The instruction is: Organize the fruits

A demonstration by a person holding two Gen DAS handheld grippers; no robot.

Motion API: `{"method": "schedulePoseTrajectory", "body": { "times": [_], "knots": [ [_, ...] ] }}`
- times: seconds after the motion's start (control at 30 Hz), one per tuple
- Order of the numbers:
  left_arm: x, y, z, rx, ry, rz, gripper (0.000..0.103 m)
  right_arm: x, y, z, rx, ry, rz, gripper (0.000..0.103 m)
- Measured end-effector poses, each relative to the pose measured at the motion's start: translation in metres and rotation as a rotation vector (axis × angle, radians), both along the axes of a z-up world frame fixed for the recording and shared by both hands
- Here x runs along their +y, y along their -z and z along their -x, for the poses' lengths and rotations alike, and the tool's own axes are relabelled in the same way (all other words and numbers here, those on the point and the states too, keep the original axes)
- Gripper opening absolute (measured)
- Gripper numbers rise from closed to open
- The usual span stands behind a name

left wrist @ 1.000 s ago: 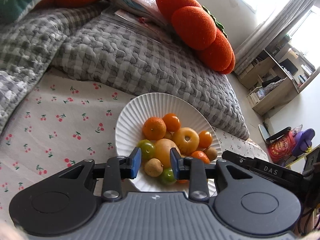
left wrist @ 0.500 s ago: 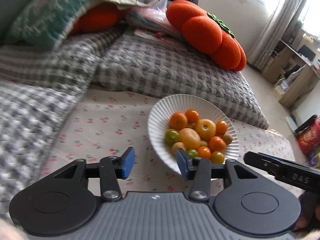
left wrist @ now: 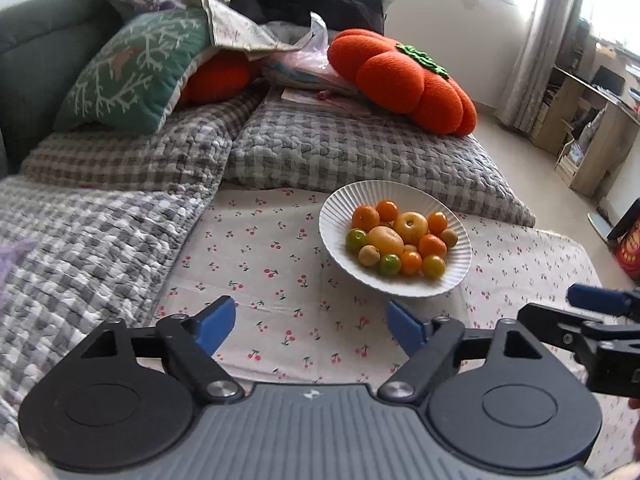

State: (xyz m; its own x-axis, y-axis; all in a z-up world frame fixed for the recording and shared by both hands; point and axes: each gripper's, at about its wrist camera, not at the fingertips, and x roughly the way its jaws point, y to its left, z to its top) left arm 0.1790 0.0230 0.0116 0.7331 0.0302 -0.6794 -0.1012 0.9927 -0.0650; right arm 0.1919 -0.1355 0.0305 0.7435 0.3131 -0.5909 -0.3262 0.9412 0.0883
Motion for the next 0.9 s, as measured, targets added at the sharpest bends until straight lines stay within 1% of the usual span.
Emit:
{"method": "schedulePoseTrajectory", "body": {
  "times": [0.07,0.13,0.2,0.27,0.33,0.47,0.57,0.73,0.9],
  "knots": [
    [-0.001,0.000,0.008,-0.008,0.005,-0.005,0.088,0.000,-0.001,0.010,-0.005,-0.010,-0.001,0.092],
    [-0.001,0.000,0.014,-0.007,0.009,0.001,0.090,-0.001,-0.001,0.019,0.001,-0.022,-0.009,0.093],
    [-0.001,-0.002,0.019,-0.011,0.012,0.004,0.092,-0.001,-0.001,0.029,-0.002,-0.029,-0.002,0.098],
    [-0.003,-0.004,0.024,-0.017,0.022,0.001,0.096,-0.001,-0.001,0.038,-0.018,-0.024,0.012,0.100],
    [-0.006,-0.007,0.028,-0.025,0.038,-0.011,0.099,-0.003,0.000,0.044,-0.030,-0.014,0.020,0.101],
    [-0.014,-0.005,0.036,-0.020,0.058,-0.048,0.099,-0.009,0.004,0.049,-0.015,0.013,0.012,0.102],
    [-0.017,-0.004,0.039,-0.005,0.068,-0.051,0.099,-0.013,0.008,0.056,-0.009,0.033,0.009,0.102],
    [-0.019,-0.003,0.048,-0.006,0.058,-0.071,0.099,-0.019,0.007,0.067,-0.047,0.073,0.013,0.102],
    [-0.022,-0.003,0.056,-0.017,0.036,-0.099,0.099,-0.020,0.009,0.070,-0.041,0.076,0.004,0.102]
  ]
}}
